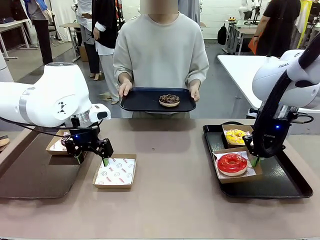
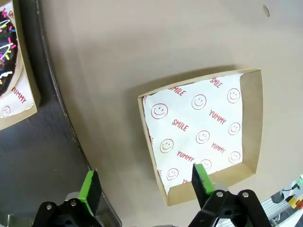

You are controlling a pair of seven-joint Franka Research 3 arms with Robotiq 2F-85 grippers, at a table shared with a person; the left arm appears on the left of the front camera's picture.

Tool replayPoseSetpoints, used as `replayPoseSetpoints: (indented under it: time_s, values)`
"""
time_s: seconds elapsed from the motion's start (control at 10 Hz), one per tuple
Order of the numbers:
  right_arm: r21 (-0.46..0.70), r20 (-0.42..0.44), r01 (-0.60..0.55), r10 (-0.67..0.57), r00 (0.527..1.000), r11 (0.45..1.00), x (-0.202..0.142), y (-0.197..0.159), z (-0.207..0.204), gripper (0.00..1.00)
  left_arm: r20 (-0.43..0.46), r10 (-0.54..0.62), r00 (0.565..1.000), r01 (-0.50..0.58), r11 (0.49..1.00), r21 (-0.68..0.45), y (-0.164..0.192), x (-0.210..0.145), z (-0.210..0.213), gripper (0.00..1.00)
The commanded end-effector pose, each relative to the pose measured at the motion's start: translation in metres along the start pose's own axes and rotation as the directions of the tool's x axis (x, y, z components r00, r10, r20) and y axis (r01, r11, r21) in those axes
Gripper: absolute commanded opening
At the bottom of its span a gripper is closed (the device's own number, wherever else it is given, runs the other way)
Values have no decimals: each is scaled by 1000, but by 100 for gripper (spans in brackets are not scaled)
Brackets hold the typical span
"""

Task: Individually package the donuts and arrange them on the tray.
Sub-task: Place the picked Paper togo box on the Handle tray while simultaneously picking up another Paper togo box from the table with the other hand.

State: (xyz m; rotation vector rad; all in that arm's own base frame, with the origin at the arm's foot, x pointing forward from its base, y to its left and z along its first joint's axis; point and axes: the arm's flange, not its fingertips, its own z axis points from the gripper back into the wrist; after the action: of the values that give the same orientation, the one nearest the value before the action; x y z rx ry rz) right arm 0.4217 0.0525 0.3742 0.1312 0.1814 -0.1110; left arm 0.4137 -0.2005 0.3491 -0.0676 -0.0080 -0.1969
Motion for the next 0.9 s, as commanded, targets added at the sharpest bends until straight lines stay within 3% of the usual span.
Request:
replayPoseSetpoints:
  time_s: [0.0,0.5,0.8]
  values:
    - [-7,0,-3,3,1000,1000,0,-1,1,2,5,-6,1000,6,1000,3,-1,-2,3,100]
    - [0,0,0,0,1000,1000,0,0,0,2,9,8,1000,-9,1000,17,-2,-3,-1,100]
    - [30,66,14,-16,998,999,-21,-27,14,2,-5,-1,1000,1,999,33,-14,1,-2,100]
